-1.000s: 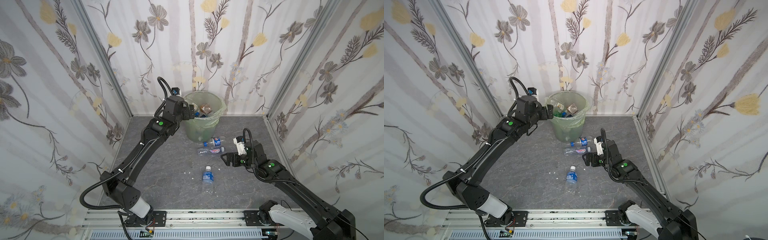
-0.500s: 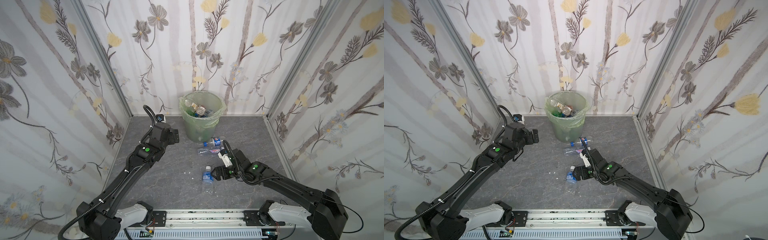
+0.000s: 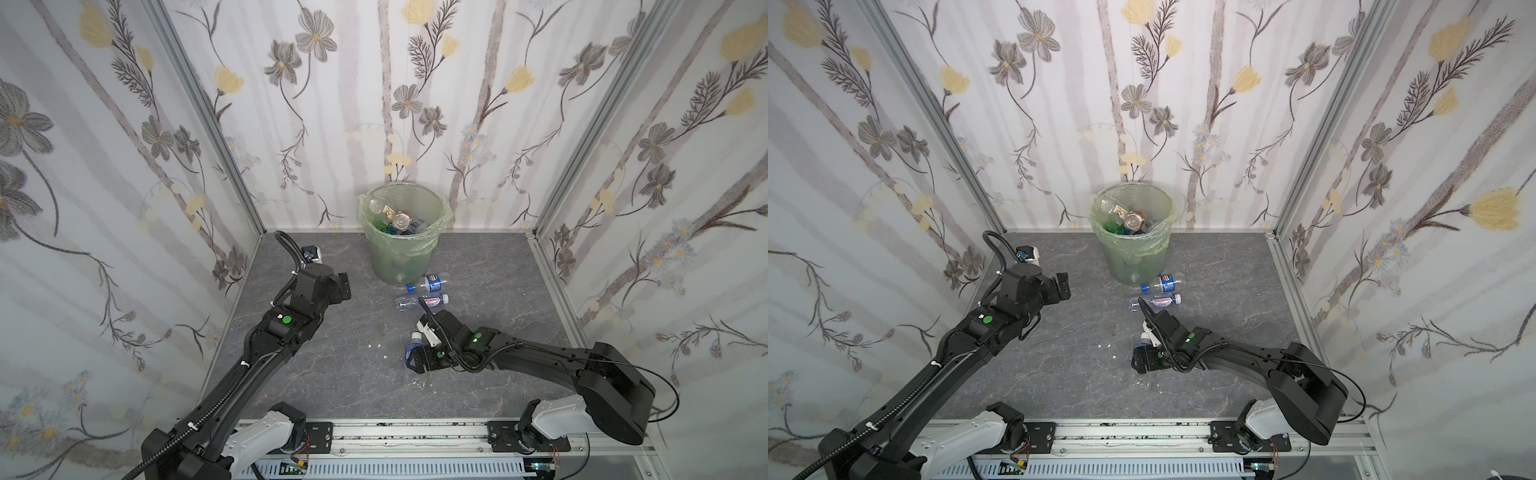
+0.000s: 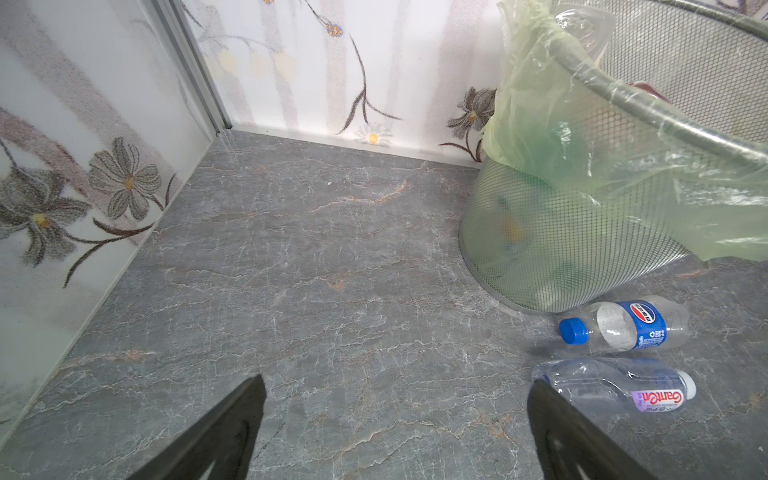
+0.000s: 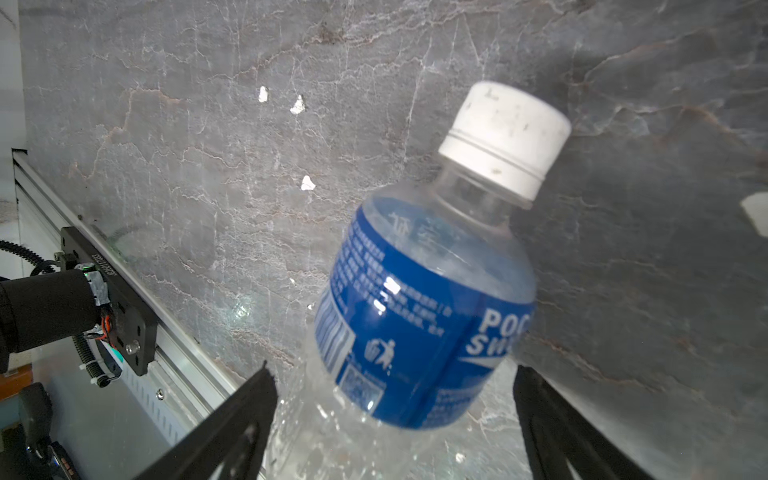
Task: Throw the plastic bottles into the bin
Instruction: 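Lower the right gripper onto the Pocari Sweat bottle while the left gripper withdraws, then lift the Pocari Sweat bottle over the bin with the right gripper and release it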
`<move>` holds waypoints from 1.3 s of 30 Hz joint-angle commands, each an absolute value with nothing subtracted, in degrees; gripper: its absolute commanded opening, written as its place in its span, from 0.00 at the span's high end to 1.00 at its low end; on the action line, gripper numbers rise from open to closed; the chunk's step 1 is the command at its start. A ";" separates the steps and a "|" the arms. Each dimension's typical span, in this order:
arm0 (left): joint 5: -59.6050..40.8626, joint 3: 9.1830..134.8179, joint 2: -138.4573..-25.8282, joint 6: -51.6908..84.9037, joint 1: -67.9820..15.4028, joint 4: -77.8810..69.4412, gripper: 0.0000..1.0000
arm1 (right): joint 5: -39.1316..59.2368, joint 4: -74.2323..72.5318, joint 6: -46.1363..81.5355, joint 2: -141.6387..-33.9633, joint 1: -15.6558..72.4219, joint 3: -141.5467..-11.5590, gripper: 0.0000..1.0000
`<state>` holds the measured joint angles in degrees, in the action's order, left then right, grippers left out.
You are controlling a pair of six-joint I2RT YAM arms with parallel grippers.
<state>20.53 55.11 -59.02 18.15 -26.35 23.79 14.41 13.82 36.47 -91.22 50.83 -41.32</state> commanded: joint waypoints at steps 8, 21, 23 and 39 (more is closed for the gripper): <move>21.50 52.16 -55.85 19.86 -25.72 21.63 0.00 | 6.68 8.69 39.54 -96.60 50.70 -41.05 0.27; 21.39 51.24 -54.93 18.98 -24.71 21.27 0.00 | -1.67 11.75 37.97 -88.34 50.01 -42.53 0.50; 21.35 51.19 -54.68 19.07 -24.61 21.27 0.00 | -3.14 12.27 36.84 -85.44 49.48 -42.80 0.51; 20.58 52.00 -54.52 18.57 -24.35 20.92 0.00 | -7.07 9.73 20.11 -64.68 41.89 -55.78 0.55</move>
